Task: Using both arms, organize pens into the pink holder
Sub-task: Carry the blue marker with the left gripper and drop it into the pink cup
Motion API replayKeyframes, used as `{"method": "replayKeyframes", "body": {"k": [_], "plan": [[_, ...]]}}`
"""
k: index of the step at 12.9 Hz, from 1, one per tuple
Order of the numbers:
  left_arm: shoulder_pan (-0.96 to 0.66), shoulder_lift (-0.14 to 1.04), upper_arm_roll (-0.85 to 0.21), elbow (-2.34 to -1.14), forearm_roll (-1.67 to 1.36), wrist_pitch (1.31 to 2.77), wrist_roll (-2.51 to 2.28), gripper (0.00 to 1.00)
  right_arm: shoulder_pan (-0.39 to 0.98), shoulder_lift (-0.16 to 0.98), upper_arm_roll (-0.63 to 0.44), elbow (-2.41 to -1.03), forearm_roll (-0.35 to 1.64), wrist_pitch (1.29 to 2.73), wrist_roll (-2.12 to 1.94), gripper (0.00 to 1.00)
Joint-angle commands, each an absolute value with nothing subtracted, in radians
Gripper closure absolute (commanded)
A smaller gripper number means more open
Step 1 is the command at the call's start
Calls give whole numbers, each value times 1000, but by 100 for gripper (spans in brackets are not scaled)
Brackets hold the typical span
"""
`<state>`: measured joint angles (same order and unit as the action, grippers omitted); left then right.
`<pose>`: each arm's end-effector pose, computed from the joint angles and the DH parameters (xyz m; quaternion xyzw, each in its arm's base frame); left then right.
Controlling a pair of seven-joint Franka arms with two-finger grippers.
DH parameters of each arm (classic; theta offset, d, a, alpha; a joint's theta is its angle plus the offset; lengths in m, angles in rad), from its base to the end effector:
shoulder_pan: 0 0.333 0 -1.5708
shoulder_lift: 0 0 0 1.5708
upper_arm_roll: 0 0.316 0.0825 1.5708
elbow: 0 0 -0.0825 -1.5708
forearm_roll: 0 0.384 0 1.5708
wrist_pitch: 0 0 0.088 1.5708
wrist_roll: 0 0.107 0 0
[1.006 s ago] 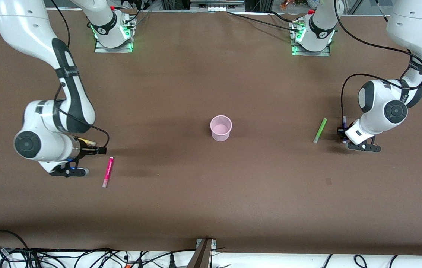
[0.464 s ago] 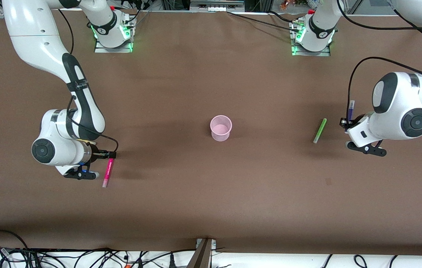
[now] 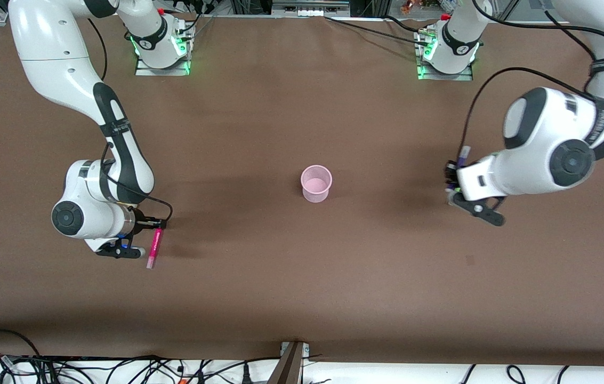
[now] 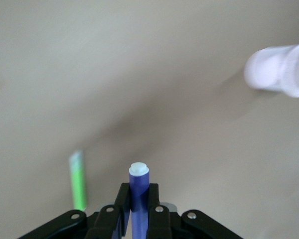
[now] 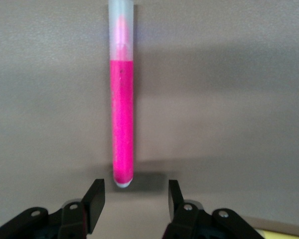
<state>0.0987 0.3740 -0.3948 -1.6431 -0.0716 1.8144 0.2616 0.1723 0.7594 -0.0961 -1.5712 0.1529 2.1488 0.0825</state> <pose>0.6151 -0.1674 0.4004 0.9571 -0.2556 -0.0891 0.1034 0.6773 0.0660 0.1814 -0.9950 0.0403 0.0899 0.0189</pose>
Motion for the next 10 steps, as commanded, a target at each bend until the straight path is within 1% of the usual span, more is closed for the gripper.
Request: {"method": "replayKeyframes", "body": {"k": [1, 3, 4, 7, 8, 10], "plan": [[84, 461, -494, -1603, -138, 1981, 305, 100, 167, 782, -94, -1549, 170, 2167, 86, 44], [37, 523, -543, -1605, -143, 2154, 305, 100, 169, 782, -94, -1549, 170, 2168, 87, 47], [-4, 552, -554, -1609, -146, 2246, 304, 100, 169, 782, -94, -1549, 170, 2168, 86, 52], [-103, 607, -558, -1612, -141, 2472, 320, 100, 169, 782, -94, -1549, 170, 2167, 84, 67], [-124, 617, -558, -1615, -144, 2534, 337, 100, 167, 782, -94, -1549, 170, 2168, 81, 72], [-152, 643, -580, -1626, -149, 2623, 325, 100, 166, 782, -94, -1549, 170, 2166, 72, 85]]}}
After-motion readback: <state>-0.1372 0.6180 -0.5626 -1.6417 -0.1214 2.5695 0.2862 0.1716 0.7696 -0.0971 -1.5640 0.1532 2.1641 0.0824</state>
